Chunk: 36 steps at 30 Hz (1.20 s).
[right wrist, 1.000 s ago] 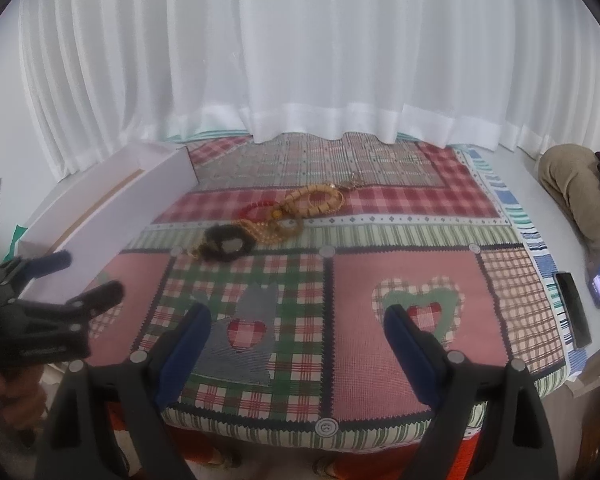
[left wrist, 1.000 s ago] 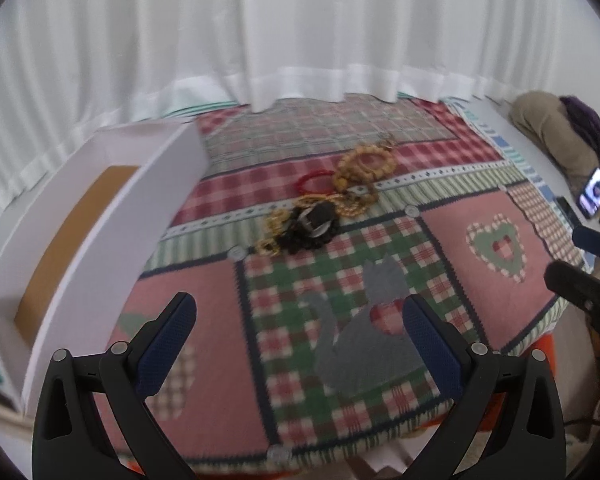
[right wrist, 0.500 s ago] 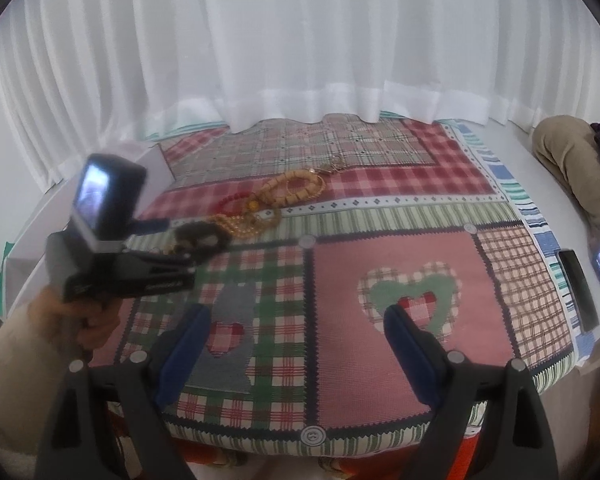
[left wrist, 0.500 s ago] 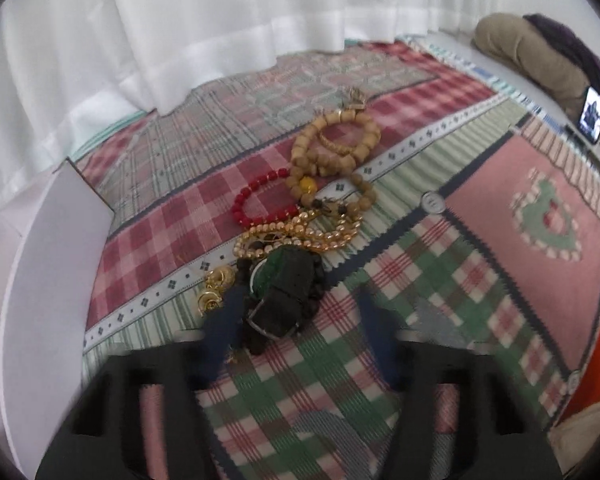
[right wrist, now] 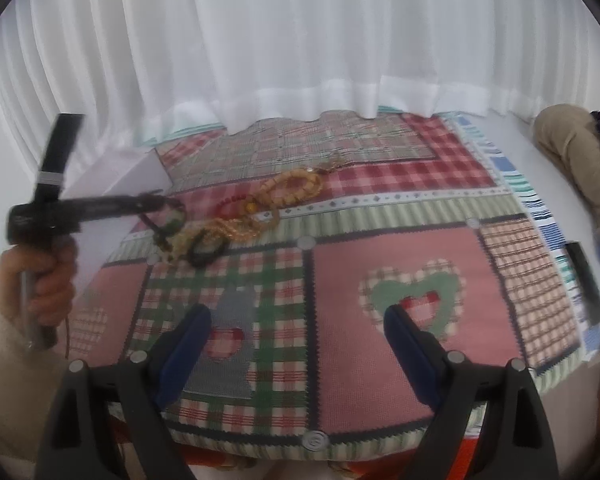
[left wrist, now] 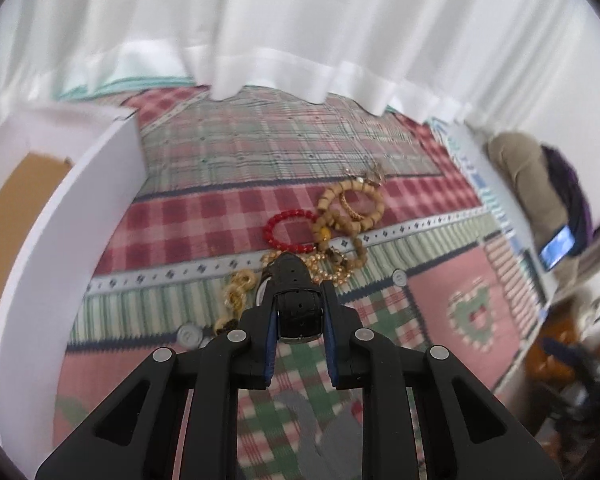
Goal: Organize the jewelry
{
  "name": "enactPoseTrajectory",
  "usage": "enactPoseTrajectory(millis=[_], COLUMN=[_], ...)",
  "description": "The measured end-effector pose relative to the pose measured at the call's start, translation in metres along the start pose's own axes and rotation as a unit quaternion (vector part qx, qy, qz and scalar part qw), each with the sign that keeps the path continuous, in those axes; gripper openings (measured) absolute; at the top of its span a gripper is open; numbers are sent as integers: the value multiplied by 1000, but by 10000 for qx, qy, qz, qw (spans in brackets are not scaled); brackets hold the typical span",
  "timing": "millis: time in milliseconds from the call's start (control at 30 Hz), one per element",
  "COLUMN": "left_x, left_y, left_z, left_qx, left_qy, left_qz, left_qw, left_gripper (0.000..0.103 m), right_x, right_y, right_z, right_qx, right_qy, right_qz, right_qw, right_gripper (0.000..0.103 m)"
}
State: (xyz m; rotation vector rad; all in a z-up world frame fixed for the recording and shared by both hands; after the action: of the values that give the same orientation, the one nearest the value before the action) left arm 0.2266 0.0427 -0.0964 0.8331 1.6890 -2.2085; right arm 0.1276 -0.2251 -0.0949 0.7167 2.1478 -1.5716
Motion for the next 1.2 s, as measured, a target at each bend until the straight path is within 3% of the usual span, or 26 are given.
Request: enactPoseTrajectory(millis=[300, 433, 567, 700, 800, 867, 1033, 1133, 1200], left_x=[36, 45, 54, 70, 87, 98, 118, 123, 125], left_y=[-13, -23, -42, -62, -77, -83, -91, -92, -92], left_z=[-37, -49, -57, -67, -76, -80, -84, -84, -84], left_qx=[548, 407, 38, -721, -1372, -1584, -2028, -2215, -2322], left_qy=[-984, -1186, -1223, -1197, -1204, -1237, -1244, -1181, -1138], left_qz=[-248, -145, 11, 10, 15, 6, -57, -83, -83], left_qw=[9933, 9920, 9925, 9902, 9832, 9796, 9713, 9679, 9660], left_gripper=[18, 18, 18, 18, 19, 19, 19, 19, 19], right_x=[-8, 9, 33, 47, 46, 43, 53, 60, 60], right_y=[71, 89, 111, 142, 172, 187, 210, 219, 217], right_z=[-35, -66, -99, -135, -164, -183, -220, -225, -225], right_qx=[-455, -495, -776, -1168, -1299, -1315, -1060, -723, -575], right_qy=[-103, -590, -1086, -1301, -1202, -1231, -1980, -2424, -2631], right_qz=[-992, -1136, -1429, -1906, -2187, -2184, -1973, -1797, -1671], right_qw=[9940, 9905, 9807, 9660, 9596, 9591, 9543, 9506, 9484], right_gripper=[90, 90, 90, 90, 89, 89, 89, 69, 35])
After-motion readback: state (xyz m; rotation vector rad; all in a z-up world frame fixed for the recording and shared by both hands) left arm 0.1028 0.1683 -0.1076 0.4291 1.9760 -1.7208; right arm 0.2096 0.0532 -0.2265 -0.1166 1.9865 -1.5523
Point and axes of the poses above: each gripper's, at about its wrist camera, not at the fingertips, and y roughly the way its jaws point, z to its right, x to its underside, the point moved 4 cm from there along y, roughly the way its jaws point, and after that the axes turned 13 degrees about y, right-handed, at the moved point
